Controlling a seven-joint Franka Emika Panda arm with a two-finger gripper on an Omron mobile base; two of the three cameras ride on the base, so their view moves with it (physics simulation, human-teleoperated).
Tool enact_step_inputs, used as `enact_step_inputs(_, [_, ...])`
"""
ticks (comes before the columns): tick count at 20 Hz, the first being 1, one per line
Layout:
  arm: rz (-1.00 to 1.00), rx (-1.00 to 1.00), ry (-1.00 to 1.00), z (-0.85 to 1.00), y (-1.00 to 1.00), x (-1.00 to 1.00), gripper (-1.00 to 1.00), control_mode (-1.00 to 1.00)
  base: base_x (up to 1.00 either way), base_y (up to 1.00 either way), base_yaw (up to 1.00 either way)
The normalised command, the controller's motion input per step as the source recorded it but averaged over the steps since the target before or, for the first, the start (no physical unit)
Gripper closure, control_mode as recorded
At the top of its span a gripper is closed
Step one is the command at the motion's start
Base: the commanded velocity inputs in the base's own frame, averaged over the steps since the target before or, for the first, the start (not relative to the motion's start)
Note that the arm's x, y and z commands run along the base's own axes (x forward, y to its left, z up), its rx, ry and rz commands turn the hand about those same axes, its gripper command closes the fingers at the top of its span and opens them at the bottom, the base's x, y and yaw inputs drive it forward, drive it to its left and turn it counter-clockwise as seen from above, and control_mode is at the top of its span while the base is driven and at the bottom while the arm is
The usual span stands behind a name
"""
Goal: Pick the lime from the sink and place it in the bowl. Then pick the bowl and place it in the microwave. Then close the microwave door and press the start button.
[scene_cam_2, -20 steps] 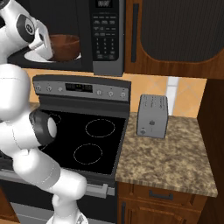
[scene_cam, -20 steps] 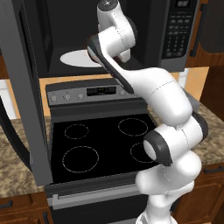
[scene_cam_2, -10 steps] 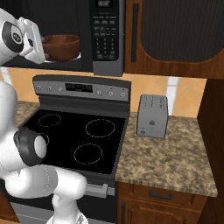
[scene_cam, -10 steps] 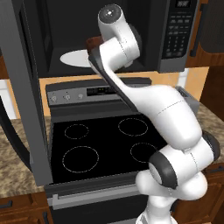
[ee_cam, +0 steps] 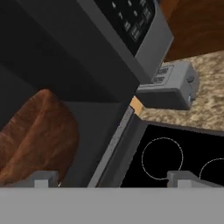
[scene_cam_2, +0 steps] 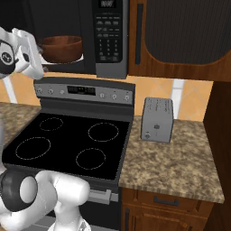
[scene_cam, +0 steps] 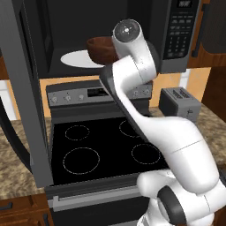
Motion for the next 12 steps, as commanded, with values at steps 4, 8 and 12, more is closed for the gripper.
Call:
enact_step_inputs(4, [0.01,-0.32,0.01,-0.70,0.00,-0.20,-1.00,-1.00,0.00,0.00,0.00])
enact_step_inputs(8, [0.00,-0.36,0.00,-0.72,0.00,-0.51,-1.00,-1.00,0.00,0.00,0.00])
enact_step_inputs(12, [-0.04,-0.38,-0.01,-0.66,0.00,-0.65,-1.00,-1.00,0.00,0.00,0.00])
